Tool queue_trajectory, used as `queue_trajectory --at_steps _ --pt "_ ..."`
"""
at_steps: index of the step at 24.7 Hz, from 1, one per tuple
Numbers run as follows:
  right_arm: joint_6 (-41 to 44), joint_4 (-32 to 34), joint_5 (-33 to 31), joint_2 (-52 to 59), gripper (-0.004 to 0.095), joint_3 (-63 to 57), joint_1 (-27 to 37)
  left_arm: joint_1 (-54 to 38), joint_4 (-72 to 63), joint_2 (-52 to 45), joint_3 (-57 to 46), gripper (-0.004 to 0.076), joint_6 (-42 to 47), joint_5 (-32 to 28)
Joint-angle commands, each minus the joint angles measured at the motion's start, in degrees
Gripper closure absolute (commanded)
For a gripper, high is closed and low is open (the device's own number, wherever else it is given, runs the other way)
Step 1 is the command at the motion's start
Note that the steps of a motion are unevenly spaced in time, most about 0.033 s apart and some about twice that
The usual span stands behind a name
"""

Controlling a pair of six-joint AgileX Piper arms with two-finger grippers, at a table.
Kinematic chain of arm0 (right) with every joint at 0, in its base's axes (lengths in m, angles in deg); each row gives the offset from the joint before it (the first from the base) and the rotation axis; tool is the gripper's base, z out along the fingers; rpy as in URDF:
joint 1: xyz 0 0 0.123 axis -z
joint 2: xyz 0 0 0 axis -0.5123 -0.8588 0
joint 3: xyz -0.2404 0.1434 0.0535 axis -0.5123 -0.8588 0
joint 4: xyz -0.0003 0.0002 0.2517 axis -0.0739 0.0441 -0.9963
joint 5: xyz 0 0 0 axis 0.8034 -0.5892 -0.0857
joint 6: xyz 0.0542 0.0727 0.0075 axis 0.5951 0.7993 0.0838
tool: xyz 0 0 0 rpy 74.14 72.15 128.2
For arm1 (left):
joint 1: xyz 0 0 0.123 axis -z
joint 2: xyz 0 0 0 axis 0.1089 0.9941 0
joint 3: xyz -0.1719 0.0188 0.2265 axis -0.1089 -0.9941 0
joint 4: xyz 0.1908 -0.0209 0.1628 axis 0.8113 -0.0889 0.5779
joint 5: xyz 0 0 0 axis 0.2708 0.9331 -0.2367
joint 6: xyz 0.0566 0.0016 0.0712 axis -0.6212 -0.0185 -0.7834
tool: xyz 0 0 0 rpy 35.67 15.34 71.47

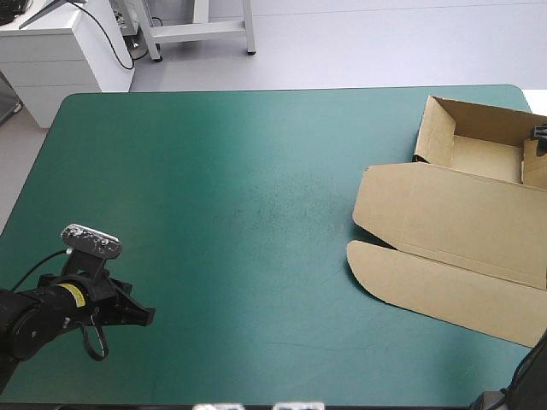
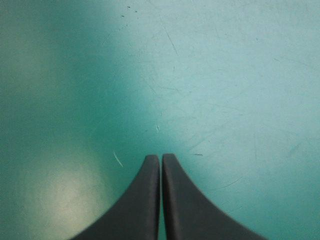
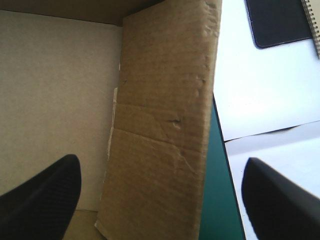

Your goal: Fold the box

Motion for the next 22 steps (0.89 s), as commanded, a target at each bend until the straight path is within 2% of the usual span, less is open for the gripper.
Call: queue_trajectory --at_steps 1,2,6,7,17,22 --pt "-0.1 -4.6 0.0 4.8 0.0295 2.7 0.4 0.2 0.0 -0.2 1.4 0.0731 0.3 -1.8" --pt "-0.9 -6.8 0.0 5.2 0.0379 2.7 0.4 0.2 0.0 -0.2 1.4 0.0731 0.3 -1.5" --pt "-3.7 -19.4 0.0 6.3 0.0858 2.7 0.0 0.2 -0.1 -0.2 1.4 0.0731 0.3 -1.6" --pt "-4.4 -20.5 0.0 6.7 0.0919 2.7 -0.5 0.2 -0.1 -0.2 1.4 0.0731 0.3 -1.6" --pt "-4.7 -20.0 0.0 13.4 0.0909 -1.3 -8.5 0.2 -0.2 -0.2 1.4 0.0731 -0.3 -3.5" --pt "-5.9 -19.2 0.0 22.8 0.0910 -11.6 -15.4 0.2 0.0 -0.2 1.4 0.0731 -0.3 -3.7"
